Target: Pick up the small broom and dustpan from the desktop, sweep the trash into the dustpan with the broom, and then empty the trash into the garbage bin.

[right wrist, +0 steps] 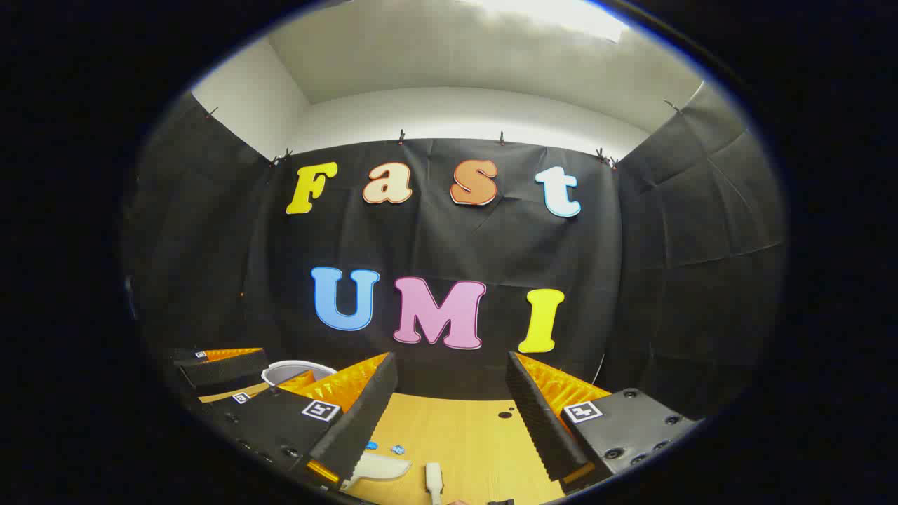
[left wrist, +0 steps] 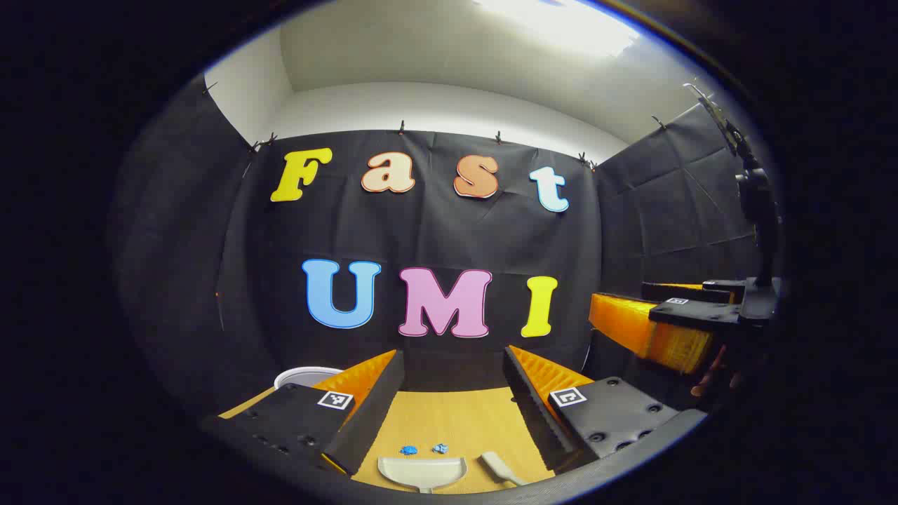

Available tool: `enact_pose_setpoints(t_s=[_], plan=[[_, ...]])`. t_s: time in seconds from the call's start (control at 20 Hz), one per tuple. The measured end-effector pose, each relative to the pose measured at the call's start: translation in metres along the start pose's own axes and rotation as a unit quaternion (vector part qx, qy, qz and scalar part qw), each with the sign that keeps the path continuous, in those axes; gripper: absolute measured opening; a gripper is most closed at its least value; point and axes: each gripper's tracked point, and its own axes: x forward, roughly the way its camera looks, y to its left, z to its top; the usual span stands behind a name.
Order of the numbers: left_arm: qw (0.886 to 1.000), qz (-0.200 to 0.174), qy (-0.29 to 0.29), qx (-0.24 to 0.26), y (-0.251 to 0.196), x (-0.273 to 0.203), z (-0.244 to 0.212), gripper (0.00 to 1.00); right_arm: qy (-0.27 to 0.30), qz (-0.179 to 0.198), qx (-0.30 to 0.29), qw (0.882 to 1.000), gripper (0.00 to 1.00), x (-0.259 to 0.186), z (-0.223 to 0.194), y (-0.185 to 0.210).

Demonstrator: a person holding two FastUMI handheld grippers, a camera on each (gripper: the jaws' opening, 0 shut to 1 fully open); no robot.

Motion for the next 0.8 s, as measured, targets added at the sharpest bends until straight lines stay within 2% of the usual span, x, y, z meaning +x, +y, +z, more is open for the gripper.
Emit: enact_pose_setpoints(t_s=[0.3, 0.8], plan=[[1.000, 0.009, 0.000, -0.010, 0.011, -0.006, -0.004, 0.84, 0.017, -0.002, -0.008, 1.000, 0.97, 0.003, -0.013, 0.005], [0.999, 0.032, 0.003, -0.018, 0.033, -0.018, -0.010, 0.84, 0.022, 0.017, -0.013, 1.000, 0.99, 0.002, -0.022, 0.029]])
